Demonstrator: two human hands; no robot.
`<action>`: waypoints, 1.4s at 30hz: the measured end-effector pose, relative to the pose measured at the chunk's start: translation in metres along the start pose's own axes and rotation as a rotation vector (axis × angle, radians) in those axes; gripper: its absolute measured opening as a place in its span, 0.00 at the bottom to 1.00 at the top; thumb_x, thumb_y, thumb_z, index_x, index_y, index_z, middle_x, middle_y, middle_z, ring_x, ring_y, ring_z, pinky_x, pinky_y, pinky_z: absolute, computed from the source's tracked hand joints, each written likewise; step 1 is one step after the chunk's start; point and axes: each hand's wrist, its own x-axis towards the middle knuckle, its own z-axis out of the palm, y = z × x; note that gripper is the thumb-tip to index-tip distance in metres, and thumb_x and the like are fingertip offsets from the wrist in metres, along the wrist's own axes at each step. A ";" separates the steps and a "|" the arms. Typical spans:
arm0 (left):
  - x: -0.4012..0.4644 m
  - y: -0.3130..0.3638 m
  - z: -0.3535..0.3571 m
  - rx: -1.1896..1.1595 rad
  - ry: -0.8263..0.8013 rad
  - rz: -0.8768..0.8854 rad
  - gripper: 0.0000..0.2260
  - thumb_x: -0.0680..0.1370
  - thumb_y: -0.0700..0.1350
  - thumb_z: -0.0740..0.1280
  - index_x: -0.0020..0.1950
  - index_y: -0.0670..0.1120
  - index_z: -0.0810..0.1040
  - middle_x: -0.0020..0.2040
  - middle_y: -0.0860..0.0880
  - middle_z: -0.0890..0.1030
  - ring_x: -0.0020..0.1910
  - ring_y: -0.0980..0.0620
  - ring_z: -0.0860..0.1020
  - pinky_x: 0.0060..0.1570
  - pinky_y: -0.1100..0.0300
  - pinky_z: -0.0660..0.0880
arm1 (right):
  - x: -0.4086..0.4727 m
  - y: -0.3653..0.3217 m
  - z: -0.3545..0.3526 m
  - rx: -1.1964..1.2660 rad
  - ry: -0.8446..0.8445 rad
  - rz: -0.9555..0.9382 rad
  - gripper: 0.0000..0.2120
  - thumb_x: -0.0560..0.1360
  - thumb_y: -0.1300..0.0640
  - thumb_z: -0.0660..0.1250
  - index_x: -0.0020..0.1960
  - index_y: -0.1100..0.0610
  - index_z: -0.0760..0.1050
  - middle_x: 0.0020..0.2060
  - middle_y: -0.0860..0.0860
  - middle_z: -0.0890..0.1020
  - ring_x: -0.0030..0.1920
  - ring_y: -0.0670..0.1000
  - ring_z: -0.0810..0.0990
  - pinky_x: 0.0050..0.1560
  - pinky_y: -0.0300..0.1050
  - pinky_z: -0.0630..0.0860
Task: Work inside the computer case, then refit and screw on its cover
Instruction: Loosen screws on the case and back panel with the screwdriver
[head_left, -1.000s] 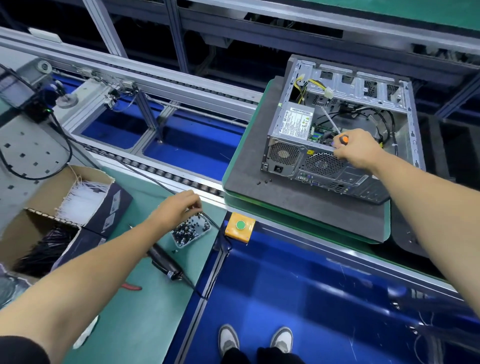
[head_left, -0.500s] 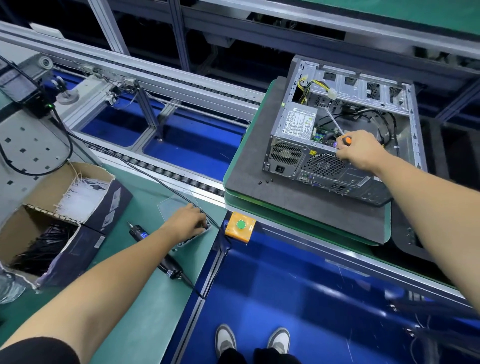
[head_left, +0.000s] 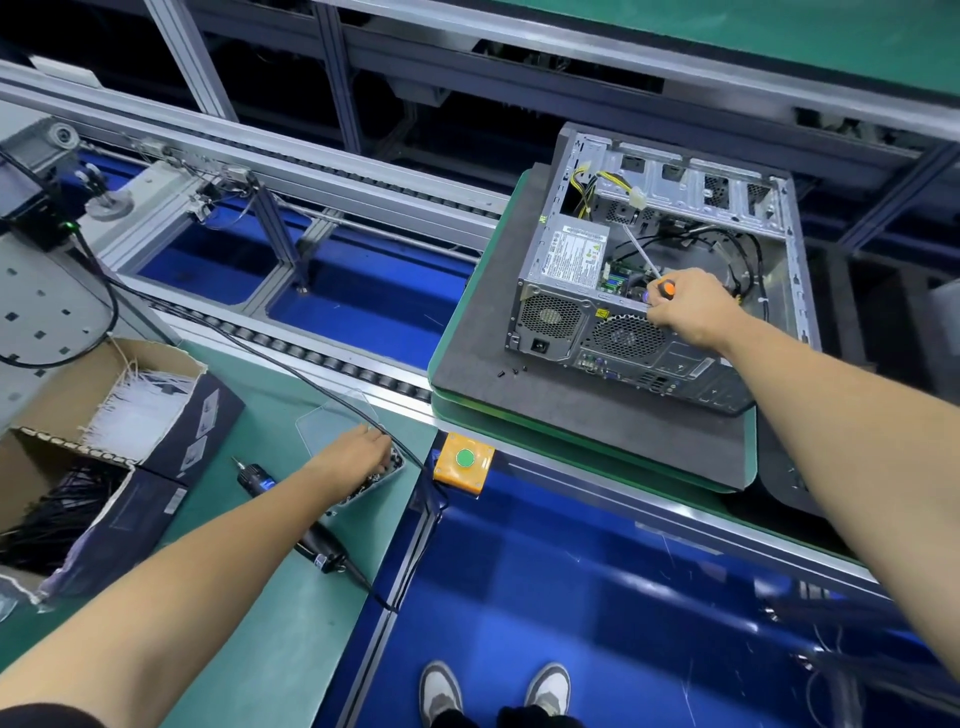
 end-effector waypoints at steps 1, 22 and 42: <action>-0.001 0.000 0.000 -0.011 0.002 0.003 0.05 0.83 0.41 0.62 0.56 0.48 0.76 0.55 0.51 0.78 0.52 0.52 0.71 0.54 0.60 0.70 | 0.000 0.000 0.000 0.001 -0.001 0.002 0.13 0.69 0.68 0.65 0.32 0.56 0.65 0.28 0.54 0.70 0.32 0.54 0.64 0.37 0.48 0.63; 0.074 0.186 -0.106 -2.135 0.137 -0.195 0.08 0.84 0.33 0.59 0.53 0.41 0.77 0.45 0.44 0.75 0.41 0.53 0.75 0.43 0.65 0.79 | 0.005 0.005 -0.002 0.015 -0.045 -0.055 0.12 0.68 0.70 0.65 0.32 0.58 0.66 0.28 0.56 0.68 0.32 0.51 0.63 0.35 0.47 0.62; 0.123 0.233 -0.156 -1.546 0.862 -0.008 0.05 0.79 0.40 0.70 0.49 0.50 0.81 0.43 0.52 0.85 0.46 0.51 0.85 0.50 0.58 0.81 | 0.008 0.010 0.002 0.017 -0.033 -0.097 0.12 0.68 0.67 0.65 0.32 0.57 0.64 0.28 0.55 0.66 0.33 0.52 0.63 0.36 0.49 0.61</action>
